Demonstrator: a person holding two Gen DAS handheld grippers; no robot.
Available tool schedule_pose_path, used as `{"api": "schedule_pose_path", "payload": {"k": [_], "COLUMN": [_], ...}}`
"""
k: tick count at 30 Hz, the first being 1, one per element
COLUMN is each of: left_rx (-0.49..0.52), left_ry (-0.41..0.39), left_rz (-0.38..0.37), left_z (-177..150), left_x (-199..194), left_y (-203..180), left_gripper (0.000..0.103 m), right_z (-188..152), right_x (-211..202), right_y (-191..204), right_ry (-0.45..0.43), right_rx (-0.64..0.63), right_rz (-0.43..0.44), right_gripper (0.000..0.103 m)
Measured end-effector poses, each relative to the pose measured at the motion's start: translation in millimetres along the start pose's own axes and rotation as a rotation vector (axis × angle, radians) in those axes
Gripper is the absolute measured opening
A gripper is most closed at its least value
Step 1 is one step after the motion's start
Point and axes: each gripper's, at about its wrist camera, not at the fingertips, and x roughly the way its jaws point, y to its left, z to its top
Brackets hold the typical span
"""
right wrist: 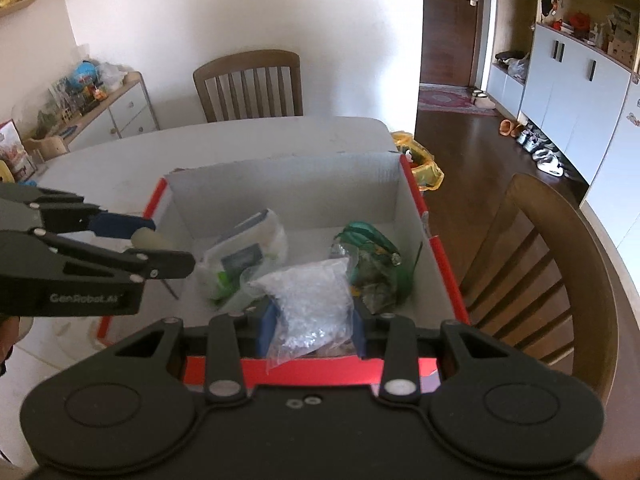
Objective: Organize objects
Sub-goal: 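Carry the foam roll and plastic bag into the shoebox and open both tools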
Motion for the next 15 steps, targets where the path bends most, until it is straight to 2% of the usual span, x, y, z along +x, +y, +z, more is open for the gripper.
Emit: {"api": "schedule_pose_path", "payload": {"k": [7,11,15], "left_rx": [-0.011,-0.002,-0.007], "left_ry": [0.085,0.104,0.134], "left_rz": [-0.004,0.016,0.005], "left_z": [12,13,14], "left_x": [40,54,66], "left_y": [-9,-10,-11], "left_gripper": [0.051,0.051,0.051], "right_z": [4,1,-3], "right_x": [27,41,49], "right_y": [-8,-13,-18], "right_ry": [0.034,0.061,0.083], "right_rx": [-0.037,-0.048,-0.046], "right_rz": [0.004,-0.001,-0.002], "right_gripper": [0.037,0.037,0.038]}}
